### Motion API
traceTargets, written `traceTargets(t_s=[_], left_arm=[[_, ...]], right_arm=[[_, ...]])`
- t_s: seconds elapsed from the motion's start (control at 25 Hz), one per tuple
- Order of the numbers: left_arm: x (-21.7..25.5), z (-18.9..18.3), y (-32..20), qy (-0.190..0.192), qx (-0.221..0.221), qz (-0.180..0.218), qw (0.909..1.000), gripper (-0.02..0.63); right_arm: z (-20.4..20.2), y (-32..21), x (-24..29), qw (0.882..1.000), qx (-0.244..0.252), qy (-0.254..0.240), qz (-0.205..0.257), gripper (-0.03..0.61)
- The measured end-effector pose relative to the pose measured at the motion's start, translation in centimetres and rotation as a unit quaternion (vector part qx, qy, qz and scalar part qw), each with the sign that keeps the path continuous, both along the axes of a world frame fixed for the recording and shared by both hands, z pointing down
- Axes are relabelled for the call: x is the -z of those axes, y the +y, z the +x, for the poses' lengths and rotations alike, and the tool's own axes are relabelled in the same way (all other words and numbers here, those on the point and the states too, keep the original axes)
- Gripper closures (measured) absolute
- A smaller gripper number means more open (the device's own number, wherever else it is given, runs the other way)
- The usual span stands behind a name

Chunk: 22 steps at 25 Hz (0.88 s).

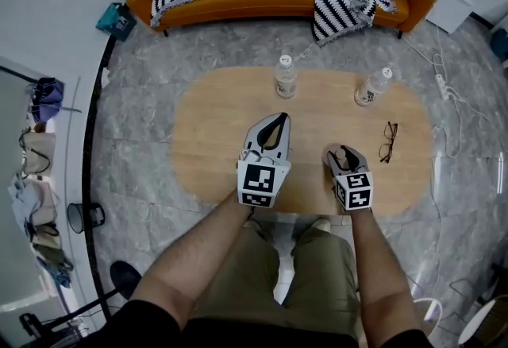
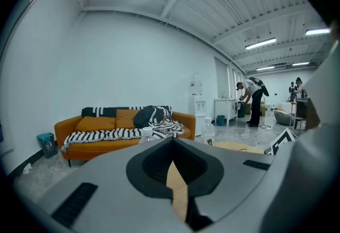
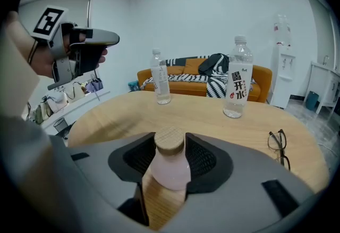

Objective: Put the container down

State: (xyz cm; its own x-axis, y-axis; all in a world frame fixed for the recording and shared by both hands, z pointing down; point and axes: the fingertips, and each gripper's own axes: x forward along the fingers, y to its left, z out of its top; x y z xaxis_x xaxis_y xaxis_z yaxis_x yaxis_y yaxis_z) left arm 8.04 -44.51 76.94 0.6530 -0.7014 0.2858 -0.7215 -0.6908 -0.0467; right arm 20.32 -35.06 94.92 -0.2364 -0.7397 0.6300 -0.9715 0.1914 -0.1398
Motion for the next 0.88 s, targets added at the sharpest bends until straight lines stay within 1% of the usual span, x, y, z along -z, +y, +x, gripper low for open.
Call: traceTargets(t_s=[0.08,0.12,0.2,0.32,0.4,0.48,0.56,0.6,0.68,0.72,0.76,0.88], left_arm=[[0.9,0.0,0.0,0.002,0.002,-0.001,1.0000,0.600],[1.4,-0.1,0.1,0.002,0.003,-0.001,1.0000,0.600],[2.6,-0.4,0.1,-0.002,0.004,-0.002,1.0000,0.600],[4.7,-0.8,0.5,-0.010,0.003,-0.003,0.9999,0.600],[6.4,-0.9,0.6,-0.009,0.002,-0.003,1.0000,0.600],[8.3,-1.1,0.8,-0.007,0.001,-0.002,1.0000,0.600],[10.6,-1.2,1.1,-0.004,0.001,0.001,1.0000,0.600],[11.8,-1.3,1.2,0.000,0.000,0.003,1.0000,0.600],[14.3,-1.5,1.3,0.012,0.001,0.001,0.9999,0.600],[15.4,-1.7,1.4,0.017,0.001,-0.001,0.9999,0.600],[16.3,-1.9,1.6,0.019,0.001,-0.002,0.9998,0.600],[19.0,-2.4,2.5,0.021,-0.006,0.002,0.9998,0.600]], right_arm=[[-0.1,0.0,0.3,1.000,0.005,-0.006,-0.011,0.338],[-0.2,0.1,0.8,1.000,0.007,-0.007,-0.012,0.322],[-0.1,0.2,2.2,1.000,0.006,-0.008,-0.011,0.311],[0.3,0.6,4.7,1.000,0.005,-0.005,-0.005,0.313],[0.6,0.7,7.0,1.000,0.001,-0.006,0.004,0.338],[0.7,0.7,9.6,1.000,-0.002,-0.011,0.018,0.385],[0.5,0.8,12.7,0.999,0.000,-0.021,0.033,0.402],[0.4,0.9,14.3,0.999,0.002,-0.022,0.042,0.423],[0.3,1.0,17.7,0.998,0.001,-0.018,0.060,0.492],[0.2,1.2,19.3,0.998,0.000,-0.015,0.068,0.537],[0.0,1.5,20.7,0.997,0.000,-0.016,0.073,0.563],[-1.1,2.1,24.7,0.996,0.007,-0.026,0.087,0.563]])
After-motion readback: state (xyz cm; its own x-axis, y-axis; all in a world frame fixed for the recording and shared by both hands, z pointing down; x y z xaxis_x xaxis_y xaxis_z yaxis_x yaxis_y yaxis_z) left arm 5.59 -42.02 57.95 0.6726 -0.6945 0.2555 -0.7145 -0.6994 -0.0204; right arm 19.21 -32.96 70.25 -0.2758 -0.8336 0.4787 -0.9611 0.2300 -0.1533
